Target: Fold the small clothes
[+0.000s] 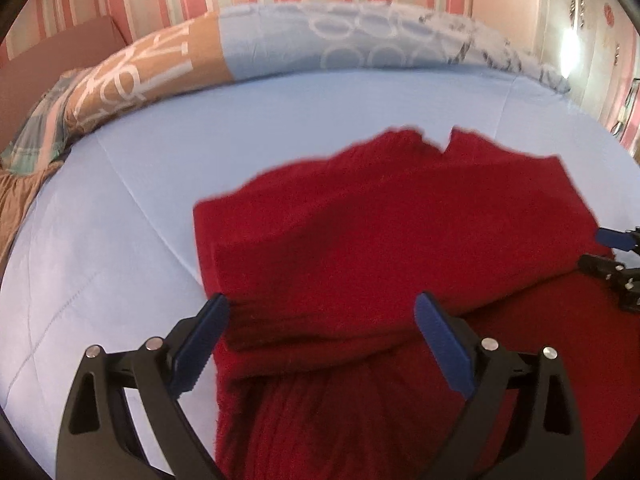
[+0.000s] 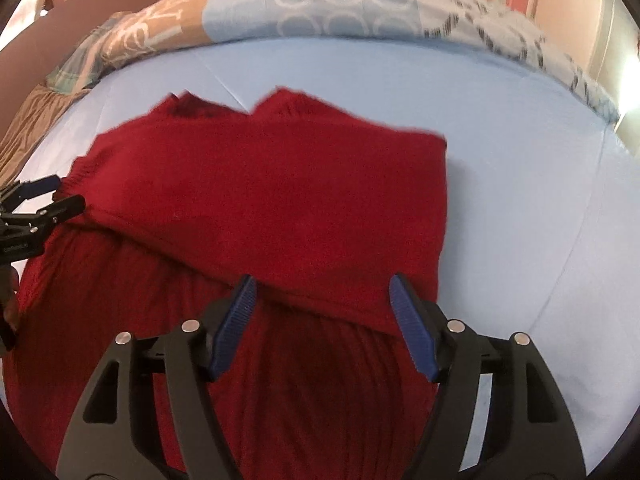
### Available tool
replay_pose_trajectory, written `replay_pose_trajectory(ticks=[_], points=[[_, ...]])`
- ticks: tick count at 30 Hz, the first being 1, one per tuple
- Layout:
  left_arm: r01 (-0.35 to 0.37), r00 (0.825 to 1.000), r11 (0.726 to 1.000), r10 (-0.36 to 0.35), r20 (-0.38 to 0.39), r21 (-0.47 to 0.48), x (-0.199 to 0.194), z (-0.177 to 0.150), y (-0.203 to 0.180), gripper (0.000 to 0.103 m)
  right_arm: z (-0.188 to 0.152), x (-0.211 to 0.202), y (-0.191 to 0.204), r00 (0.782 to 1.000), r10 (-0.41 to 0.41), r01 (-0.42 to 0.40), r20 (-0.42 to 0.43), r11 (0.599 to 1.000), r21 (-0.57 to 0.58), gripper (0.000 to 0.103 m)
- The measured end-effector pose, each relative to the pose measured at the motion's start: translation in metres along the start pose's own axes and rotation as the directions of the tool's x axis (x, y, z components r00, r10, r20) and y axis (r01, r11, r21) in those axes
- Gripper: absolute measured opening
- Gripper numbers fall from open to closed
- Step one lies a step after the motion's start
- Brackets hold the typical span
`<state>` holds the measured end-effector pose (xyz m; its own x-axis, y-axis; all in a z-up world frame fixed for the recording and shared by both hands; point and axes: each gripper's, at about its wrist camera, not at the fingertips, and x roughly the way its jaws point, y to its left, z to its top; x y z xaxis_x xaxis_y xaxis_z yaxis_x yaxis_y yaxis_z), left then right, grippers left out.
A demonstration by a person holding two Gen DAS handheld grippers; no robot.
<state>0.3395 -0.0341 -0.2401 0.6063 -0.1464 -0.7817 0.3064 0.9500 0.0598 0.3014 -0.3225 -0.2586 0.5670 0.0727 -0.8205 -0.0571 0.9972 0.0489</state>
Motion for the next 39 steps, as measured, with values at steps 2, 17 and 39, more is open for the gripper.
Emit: replay_pose_trajectory(ticks=[2,17,39], points=[[0.010,1.000,1.000,-0.010,-0.008,-0.027,0.004,-0.003,0.006,0.095,-0.002,0.002,-0.003,1.000,0.018,-0.018,-0.001,1.000,0.017,0.070],[0.047,0.999,0.995,-0.045,0.024,-0.083,-0.066,-0.033,0.002,0.095,-0.020,-0.078,0.012,0.984,-0.002,-0.004,0.178,0.999,0.034,0.078],[-0.092,0.996,0.984,0.091,-0.012,-0.155,-0.188,-0.170,-0.012,0.097,-0.180,-0.164,0.040,0.983,-0.089,0.077,0.160,0.994,0.083,0.092]])
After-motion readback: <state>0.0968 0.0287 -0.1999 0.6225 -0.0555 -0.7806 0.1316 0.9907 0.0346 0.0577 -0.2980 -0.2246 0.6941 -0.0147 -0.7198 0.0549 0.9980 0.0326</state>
